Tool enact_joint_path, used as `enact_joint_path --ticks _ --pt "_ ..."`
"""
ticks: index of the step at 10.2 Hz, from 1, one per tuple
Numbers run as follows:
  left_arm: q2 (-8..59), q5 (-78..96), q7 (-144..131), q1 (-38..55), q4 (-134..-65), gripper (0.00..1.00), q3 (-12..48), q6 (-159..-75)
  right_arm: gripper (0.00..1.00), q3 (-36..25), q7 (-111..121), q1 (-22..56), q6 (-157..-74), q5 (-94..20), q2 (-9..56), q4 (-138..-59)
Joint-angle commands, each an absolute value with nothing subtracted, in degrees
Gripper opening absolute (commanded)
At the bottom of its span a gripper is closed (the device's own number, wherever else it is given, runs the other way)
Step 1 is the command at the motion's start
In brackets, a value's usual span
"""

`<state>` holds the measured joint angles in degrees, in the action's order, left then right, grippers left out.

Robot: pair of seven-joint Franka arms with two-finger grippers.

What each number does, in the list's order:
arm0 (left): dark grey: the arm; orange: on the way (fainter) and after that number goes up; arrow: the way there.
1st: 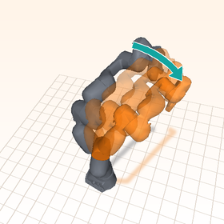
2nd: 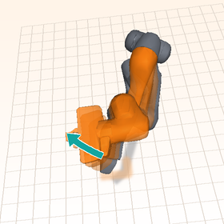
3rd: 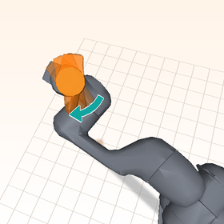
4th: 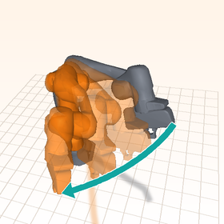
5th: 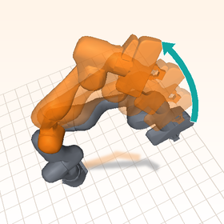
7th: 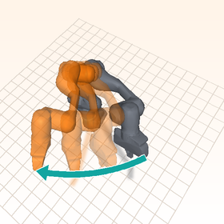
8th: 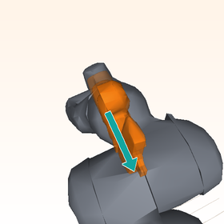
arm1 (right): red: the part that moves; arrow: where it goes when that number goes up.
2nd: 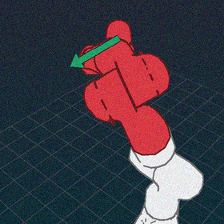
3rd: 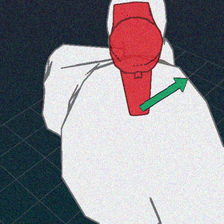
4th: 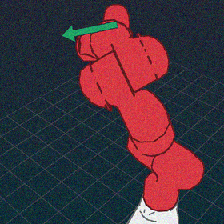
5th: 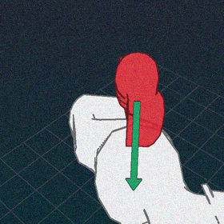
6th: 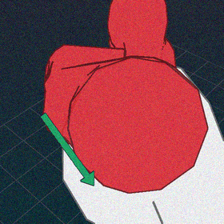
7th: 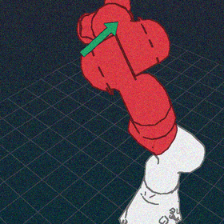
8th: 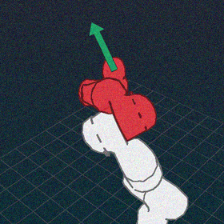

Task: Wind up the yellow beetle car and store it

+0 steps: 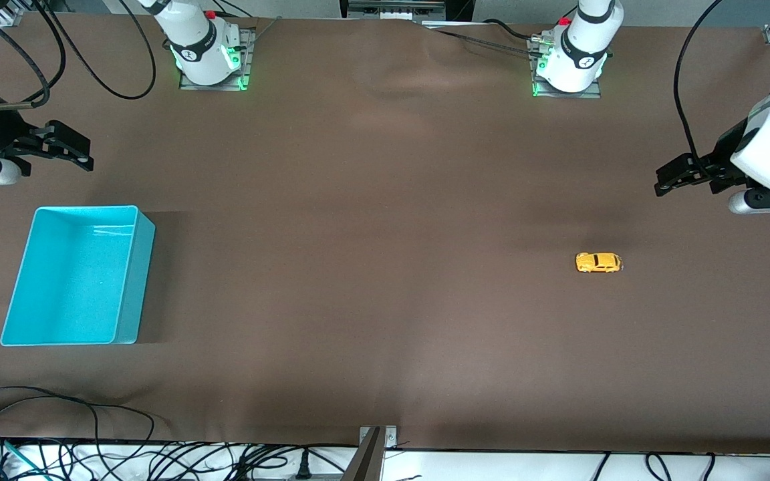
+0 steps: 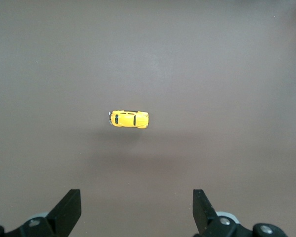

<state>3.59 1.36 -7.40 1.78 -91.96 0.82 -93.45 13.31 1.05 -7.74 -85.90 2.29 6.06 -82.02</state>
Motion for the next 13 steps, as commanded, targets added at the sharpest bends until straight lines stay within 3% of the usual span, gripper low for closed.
enact_joint_path --ticks 1,13 --pt "4.4 1.1 -6.3 1.8 -90.3 1.0 0.6 -92.7 1.0 13.3 1.8 -7.9 -85.3 1.6 6.1 -81.2" --pt "5.2 -1.3 -5.0 2.9 -90.2 1.0 1.1 -92.5 1.0 14.7 1.7 -7.6 -85.5 2.0 6.2 -81.2"
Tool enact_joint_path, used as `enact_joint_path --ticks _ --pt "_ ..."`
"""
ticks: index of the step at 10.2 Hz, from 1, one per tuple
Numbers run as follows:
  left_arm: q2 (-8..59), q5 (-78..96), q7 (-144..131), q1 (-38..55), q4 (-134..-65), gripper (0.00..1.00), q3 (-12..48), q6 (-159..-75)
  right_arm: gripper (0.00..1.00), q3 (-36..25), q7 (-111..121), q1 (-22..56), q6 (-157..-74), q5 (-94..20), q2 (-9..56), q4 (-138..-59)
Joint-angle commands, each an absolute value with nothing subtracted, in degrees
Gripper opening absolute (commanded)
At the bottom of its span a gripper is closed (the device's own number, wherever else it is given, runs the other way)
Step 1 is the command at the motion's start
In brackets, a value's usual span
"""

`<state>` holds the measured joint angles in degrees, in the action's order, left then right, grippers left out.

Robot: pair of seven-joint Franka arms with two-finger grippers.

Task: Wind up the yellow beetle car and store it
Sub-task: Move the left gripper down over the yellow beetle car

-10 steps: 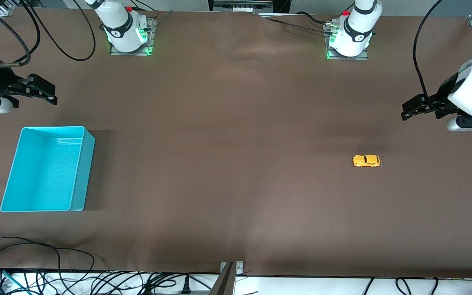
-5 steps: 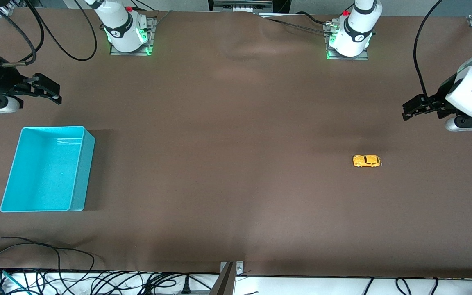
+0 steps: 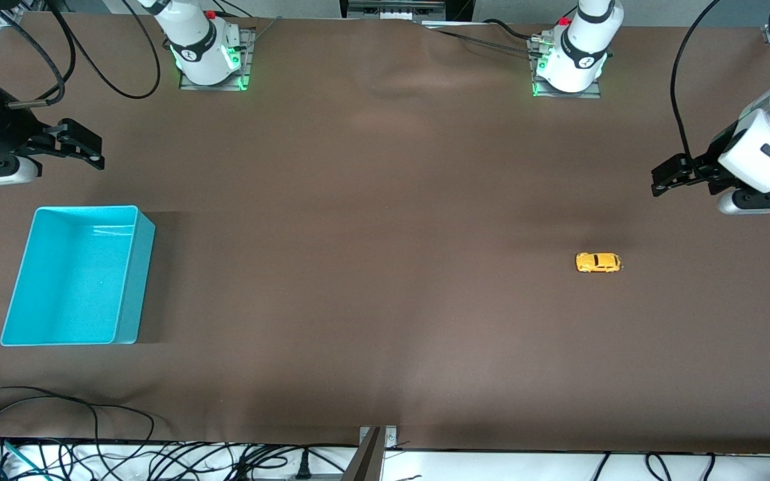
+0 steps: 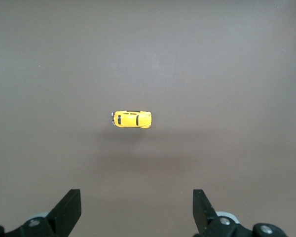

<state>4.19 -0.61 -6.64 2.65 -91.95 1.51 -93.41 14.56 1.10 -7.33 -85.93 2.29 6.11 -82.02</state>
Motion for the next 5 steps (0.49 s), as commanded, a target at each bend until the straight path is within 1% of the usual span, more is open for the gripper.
enact_joint_path --ticks 1,3,5 --pt "5.6 -0.4 -4.0 2.7 -90.2 1.0 1.0 -92.5 1.0 14.7 1.7 -7.6 -85.5 2.0 6.2 -81.2" --pt "8.1 -0.4 5.3 2.7 -90.2 1.0 1.0 -92.6 1.0 14.7 1.7 -7.6 -85.7 1.9 6.2 -81.2" --pt "13.2 -0.1 13.6 2.0 -90.2 1.0 0.8 -93.1 1.0 14.9 1.5 -6.1 -85.5 2.2 6.4 -81.3"
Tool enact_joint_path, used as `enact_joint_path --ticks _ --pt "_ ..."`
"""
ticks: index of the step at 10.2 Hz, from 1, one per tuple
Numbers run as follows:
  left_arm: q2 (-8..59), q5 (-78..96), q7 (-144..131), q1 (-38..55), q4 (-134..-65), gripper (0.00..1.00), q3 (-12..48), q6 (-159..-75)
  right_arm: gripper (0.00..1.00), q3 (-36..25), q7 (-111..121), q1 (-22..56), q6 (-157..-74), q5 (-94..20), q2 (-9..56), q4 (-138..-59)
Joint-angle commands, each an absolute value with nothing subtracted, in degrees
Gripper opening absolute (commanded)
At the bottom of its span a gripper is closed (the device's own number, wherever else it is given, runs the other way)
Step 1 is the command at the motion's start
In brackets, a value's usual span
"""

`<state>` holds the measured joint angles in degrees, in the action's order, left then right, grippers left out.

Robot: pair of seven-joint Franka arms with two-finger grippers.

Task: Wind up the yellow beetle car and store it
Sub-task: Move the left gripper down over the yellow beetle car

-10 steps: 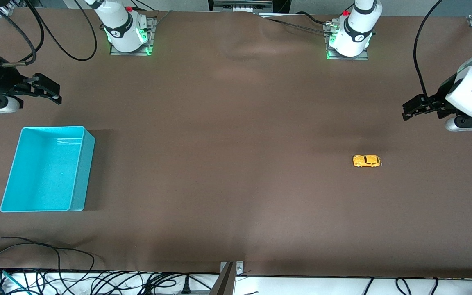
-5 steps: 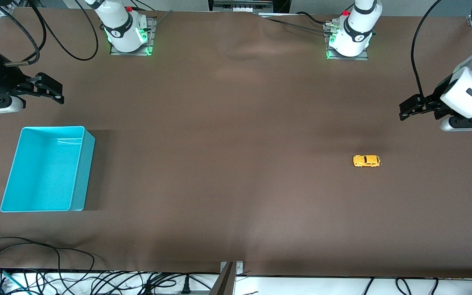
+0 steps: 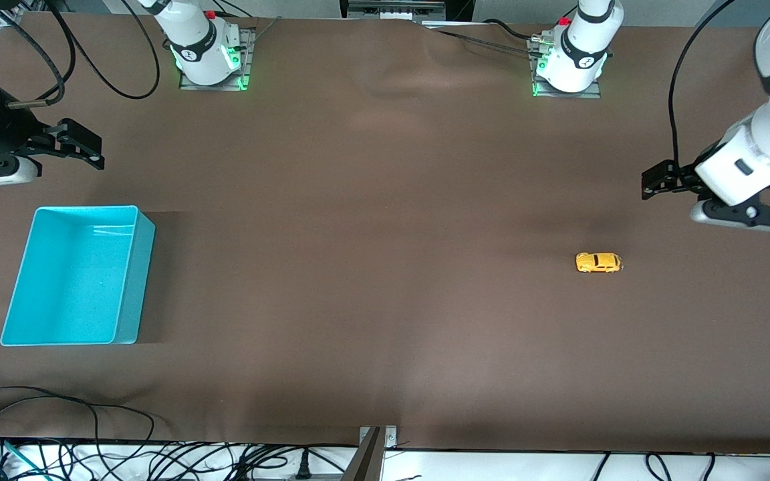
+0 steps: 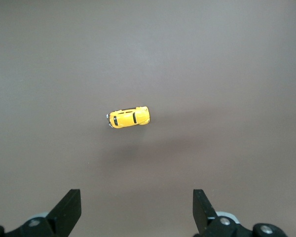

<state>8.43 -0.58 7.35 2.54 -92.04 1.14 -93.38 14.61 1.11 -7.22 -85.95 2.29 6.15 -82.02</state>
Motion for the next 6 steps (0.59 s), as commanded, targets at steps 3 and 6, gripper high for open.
enact_joint_path --ticks 3,6 --pt "19.0 -0.7 28.0 0.3 -91.2 1.0 0.8 -101.9 1.0 15.0 1.3 -5.4 -85.7 3.1 6.5 -81.2" --pt "25.3 -0.1 50.9 -2.8 -92.1 1.0 1.0 -108.4 1.0 14.9 1.6 -5.8 -85.8 3.1 6.5 -81.2"
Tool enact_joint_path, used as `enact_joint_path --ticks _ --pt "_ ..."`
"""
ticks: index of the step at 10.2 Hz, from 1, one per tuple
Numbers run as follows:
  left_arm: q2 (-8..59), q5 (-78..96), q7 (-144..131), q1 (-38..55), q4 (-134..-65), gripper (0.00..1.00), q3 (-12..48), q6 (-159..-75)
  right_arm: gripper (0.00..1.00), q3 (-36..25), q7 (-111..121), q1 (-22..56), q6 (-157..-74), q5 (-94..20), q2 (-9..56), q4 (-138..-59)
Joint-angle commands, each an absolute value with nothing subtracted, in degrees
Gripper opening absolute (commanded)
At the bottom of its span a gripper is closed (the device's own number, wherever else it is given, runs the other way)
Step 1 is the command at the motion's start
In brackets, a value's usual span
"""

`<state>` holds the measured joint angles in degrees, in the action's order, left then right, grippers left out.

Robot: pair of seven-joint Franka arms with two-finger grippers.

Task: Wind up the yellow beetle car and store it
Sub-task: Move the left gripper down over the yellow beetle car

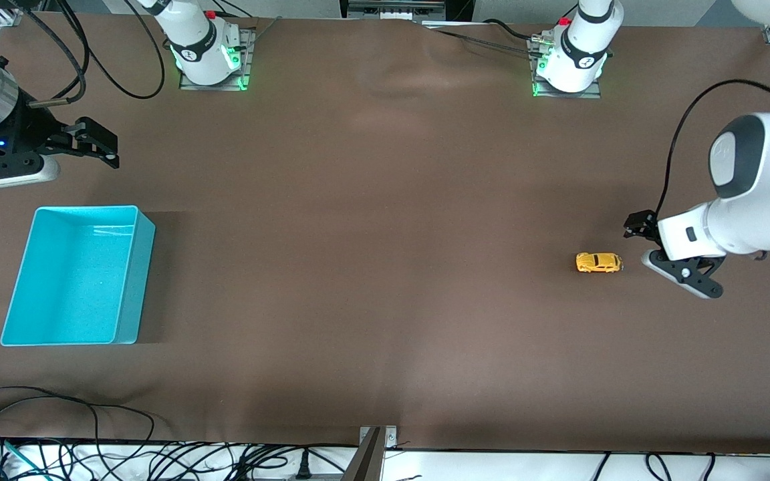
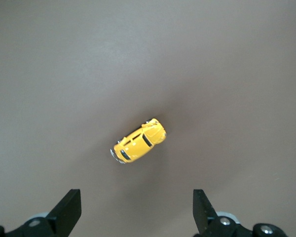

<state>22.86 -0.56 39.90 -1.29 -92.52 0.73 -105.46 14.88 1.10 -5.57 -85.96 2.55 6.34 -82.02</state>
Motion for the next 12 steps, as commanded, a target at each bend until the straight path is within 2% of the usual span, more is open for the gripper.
enact_joint_path --ticks 1,6,8,12 --pt "25.7 -0.1 60.1 -3.0 -93.9 1.0 1.0 -112.3 1.0 14.9 1.5 -5.6 -85.8 3.2 6.5 -81.2" --pt "25.8 -0.9 71.1 -2.2 -108.4 1.0 2.7 -125.8 1.0 14.9 1.6 -5.5 -85.8 3.0 6.5 -81.2" --pt "27.9 -0.9 80.0 -2.1 -110.4 1.0 2.7 -131.0 1.0 15.1 1.7 -5.3 -86.7 2.8 6.5 -81.2" --pt "29.4 -1.1 89.1 -2.5 -112.2 1.0 2.6 -135.0 1.0 15.0 1.7 -4.7 -86.7 3.0 6.5 -81.2"
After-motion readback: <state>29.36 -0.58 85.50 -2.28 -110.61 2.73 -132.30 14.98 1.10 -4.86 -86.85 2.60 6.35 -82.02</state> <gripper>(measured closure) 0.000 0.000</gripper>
